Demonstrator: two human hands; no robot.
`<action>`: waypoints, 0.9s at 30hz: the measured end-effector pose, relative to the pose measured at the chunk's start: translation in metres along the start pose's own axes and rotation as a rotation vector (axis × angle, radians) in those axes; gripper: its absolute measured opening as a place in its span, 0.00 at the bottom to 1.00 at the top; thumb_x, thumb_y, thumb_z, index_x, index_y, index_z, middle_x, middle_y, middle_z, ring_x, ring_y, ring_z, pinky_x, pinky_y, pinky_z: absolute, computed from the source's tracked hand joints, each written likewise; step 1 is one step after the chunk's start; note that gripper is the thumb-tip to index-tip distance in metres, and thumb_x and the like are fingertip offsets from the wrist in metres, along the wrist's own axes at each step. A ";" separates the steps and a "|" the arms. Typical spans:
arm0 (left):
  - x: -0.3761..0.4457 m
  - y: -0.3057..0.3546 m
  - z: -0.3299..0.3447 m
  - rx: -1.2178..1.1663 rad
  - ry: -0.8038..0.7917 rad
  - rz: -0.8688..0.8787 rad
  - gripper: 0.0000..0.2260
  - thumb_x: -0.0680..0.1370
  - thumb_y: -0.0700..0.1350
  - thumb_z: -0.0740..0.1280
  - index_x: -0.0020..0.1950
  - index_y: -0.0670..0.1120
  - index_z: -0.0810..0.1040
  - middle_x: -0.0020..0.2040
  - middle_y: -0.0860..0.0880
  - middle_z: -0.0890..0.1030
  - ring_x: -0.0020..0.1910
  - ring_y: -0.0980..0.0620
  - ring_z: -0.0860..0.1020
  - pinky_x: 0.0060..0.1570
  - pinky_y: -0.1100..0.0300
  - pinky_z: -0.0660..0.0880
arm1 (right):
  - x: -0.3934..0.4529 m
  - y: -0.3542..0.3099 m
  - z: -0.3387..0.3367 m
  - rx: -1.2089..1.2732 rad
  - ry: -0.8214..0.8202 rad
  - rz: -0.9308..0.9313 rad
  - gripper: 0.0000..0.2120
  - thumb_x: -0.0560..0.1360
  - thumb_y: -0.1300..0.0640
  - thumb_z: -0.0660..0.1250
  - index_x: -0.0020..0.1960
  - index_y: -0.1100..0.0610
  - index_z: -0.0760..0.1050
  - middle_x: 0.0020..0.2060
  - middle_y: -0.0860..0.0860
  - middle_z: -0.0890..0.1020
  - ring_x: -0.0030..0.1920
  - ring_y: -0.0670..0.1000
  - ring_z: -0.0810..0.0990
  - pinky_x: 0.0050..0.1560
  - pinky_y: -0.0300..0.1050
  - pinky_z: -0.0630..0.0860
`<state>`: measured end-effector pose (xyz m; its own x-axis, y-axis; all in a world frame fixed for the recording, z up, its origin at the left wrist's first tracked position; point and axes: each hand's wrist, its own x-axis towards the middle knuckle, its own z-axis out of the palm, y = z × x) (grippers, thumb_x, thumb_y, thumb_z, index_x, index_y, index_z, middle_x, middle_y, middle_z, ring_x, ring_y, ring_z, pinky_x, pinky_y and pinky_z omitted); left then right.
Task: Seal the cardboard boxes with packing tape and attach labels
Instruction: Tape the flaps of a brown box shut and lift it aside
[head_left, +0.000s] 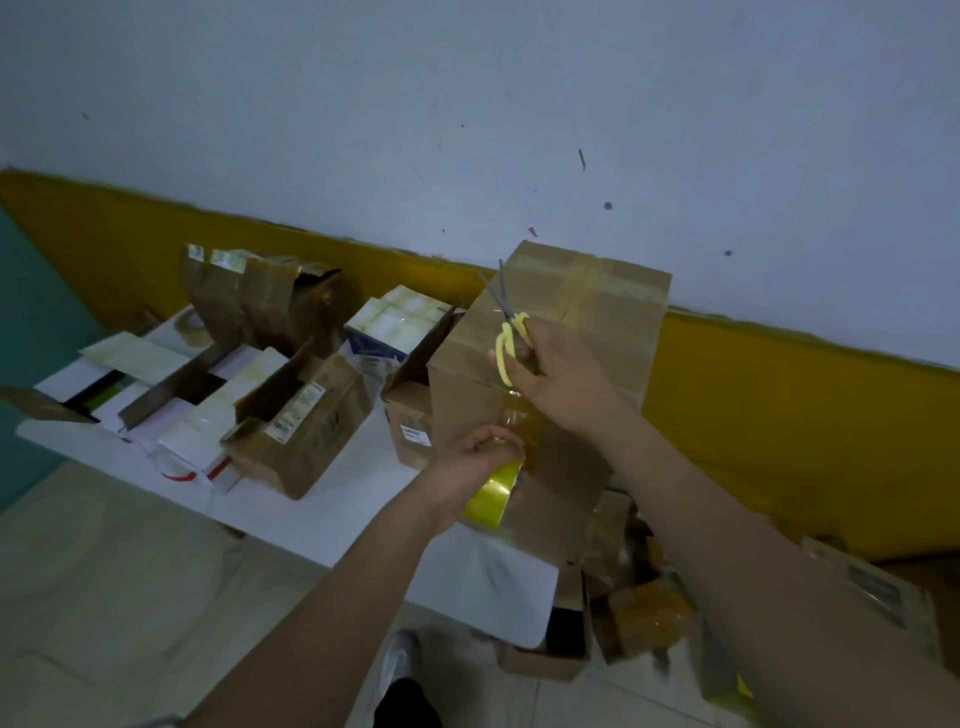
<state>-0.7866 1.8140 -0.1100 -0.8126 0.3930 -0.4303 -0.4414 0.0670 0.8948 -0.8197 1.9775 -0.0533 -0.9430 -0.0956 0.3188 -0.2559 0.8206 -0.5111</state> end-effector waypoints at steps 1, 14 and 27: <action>-0.002 -0.001 -0.002 -0.020 -0.011 -0.020 0.02 0.80 0.40 0.68 0.52 0.43 0.80 0.41 0.41 0.83 0.38 0.47 0.81 0.39 0.55 0.81 | 0.002 -0.001 0.003 -0.023 -0.004 -0.010 0.20 0.77 0.34 0.58 0.50 0.52 0.69 0.43 0.47 0.73 0.44 0.49 0.73 0.42 0.46 0.66; -0.021 -0.006 -0.004 -0.076 0.004 0.024 0.07 0.79 0.43 0.70 0.53 0.40 0.80 0.38 0.42 0.83 0.30 0.47 0.79 0.34 0.58 0.78 | -0.069 -0.034 -0.066 0.031 -0.672 0.037 0.31 0.74 0.24 0.51 0.48 0.50 0.77 0.43 0.51 0.81 0.44 0.53 0.79 0.49 0.55 0.77; -0.023 -0.006 -0.013 -0.138 -0.007 -0.017 0.10 0.81 0.43 0.67 0.58 0.38 0.79 0.39 0.39 0.82 0.31 0.47 0.79 0.36 0.57 0.78 | -0.084 -0.005 -0.041 0.123 -0.782 0.489 0.38 0.70 0.23 0.57 0.43 0.58 0.82 0.31 0.47 0.77 0.34 0.47 0.74 0.36 0.40 0.70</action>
<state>-0.7700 1.7922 -0.1072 -0.8020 0.3990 -0.4445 -0.5038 -0.0523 0.8622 -0.7300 2.0044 -0.0448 -0.8156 -0.1441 -0.5604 0.2296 0.8083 -0.5421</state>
